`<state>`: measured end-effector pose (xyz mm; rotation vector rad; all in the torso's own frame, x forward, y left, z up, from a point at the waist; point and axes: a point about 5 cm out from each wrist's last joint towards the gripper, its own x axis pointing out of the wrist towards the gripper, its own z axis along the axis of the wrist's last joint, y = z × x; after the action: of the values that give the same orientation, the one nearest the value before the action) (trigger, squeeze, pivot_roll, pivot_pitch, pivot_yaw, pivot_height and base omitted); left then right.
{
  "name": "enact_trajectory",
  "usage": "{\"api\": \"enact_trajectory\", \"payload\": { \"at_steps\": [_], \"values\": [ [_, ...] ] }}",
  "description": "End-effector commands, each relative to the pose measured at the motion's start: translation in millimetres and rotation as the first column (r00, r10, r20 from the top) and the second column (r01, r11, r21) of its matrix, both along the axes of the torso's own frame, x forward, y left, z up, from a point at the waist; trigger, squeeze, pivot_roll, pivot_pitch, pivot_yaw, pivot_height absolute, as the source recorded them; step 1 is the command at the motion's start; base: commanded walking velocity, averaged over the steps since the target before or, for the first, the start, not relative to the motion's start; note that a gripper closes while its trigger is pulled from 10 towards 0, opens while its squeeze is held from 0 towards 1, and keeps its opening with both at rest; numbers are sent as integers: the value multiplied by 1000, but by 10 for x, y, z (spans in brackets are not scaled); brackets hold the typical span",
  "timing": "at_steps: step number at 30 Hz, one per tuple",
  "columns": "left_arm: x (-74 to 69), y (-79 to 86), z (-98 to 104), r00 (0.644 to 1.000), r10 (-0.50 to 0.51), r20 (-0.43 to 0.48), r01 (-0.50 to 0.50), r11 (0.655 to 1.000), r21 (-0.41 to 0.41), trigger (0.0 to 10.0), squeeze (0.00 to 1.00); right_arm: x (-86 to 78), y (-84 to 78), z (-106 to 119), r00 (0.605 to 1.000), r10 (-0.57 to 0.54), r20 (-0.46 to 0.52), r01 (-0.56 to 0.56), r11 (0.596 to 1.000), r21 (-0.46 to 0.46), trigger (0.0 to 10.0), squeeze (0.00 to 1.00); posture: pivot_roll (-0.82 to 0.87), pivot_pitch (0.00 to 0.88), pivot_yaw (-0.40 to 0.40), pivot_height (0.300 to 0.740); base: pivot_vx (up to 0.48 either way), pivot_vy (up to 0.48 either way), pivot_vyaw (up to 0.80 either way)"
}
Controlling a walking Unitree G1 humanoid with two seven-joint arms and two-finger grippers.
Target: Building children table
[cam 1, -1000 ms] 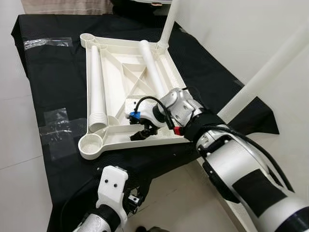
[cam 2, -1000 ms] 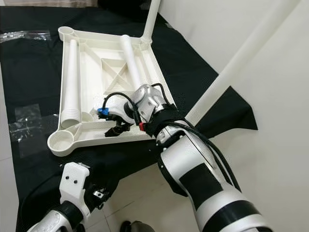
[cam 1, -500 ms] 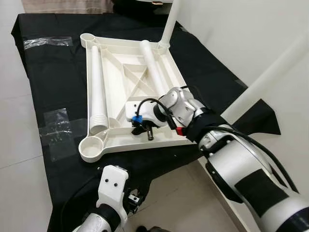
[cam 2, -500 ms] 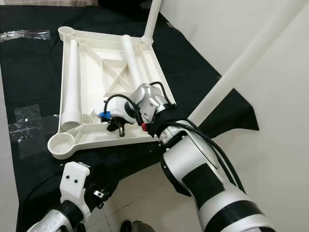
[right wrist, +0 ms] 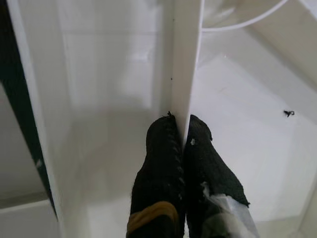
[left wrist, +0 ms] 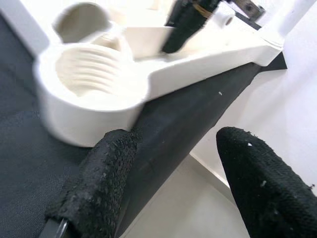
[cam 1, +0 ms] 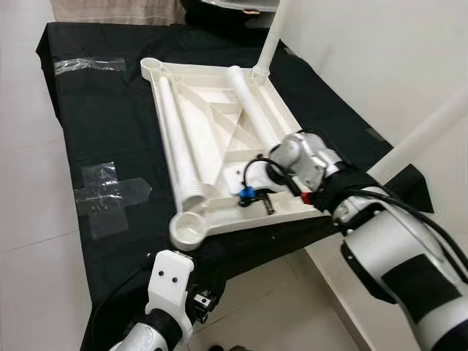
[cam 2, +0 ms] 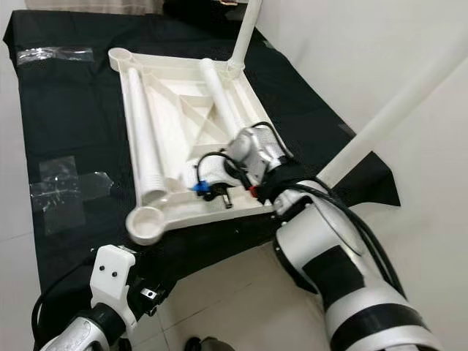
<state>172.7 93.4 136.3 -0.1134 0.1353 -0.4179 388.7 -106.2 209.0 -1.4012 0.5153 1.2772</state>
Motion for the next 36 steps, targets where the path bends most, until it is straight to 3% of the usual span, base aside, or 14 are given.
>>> {"api": "enact_trajectory", "payload": {
  "at_steps": [1,9,16,19,29,30,32,33,36],
  "values": [
    [-18,-23,-34,1000,-11,-25,10,1000,-10,10000,0,-20,-279,-149,999,-34,-14,33,996,-81,0,0,22,175,-251,740,0,0,0],
    [-17,-19,-36,1000,-12,-26,12,1000,-7,10000,0,-57,-445,-183,998,59,20,-56,987,-150,0,0,25,174,-249,740,0,0,0],
    [-19,-16,-39,1000,-12,-27,12,1000,-5,10000,0,-52,-623,-202,985,139,102,-104,952,-288,0,0,29,174,-249,740,0,0,0],
    [-24,-14,-43,999,-14,-29,14,1000,-3,10000,0,-5,-746,-193,958,188,217,-92,917,-388,0,0,30,171,-248,740,0,0,0],
    [-29,-7,-53,999,-16,-33,16,1000,-2,10000,0,23,-814,-198,910,285,301,-119,875,-469,0,0,37,161,-244,740,0,0,0],
    [-30,-6,-55,999,-16,-34,16,1000,-1,10000,0,31,-784,-191,910,268,315,-110,891,-440,6667,0,39,159,-245,740,0,0,0],
    [-31,-6,-56,999,-17,-35,17,1000,0,10000,0,36,-762,-186,911,255,324,-104,903,-417,6667,0,39,159,-245,740,0,0,0],
    [-33,-6,-60,999,-18,-37,18,1000,0,10000,0,32,-692,-172,923,225,312,-107,929,-355,10000,0,38,159,-241,740,0,0,0],
    [-30,-5,-60,999,-18,-37,18,1000,0,10000,0,37,-654,-157,923,215,318,-107,940,-325,10000,0,38,157,-243,740,0,0,0]
  ]
}}
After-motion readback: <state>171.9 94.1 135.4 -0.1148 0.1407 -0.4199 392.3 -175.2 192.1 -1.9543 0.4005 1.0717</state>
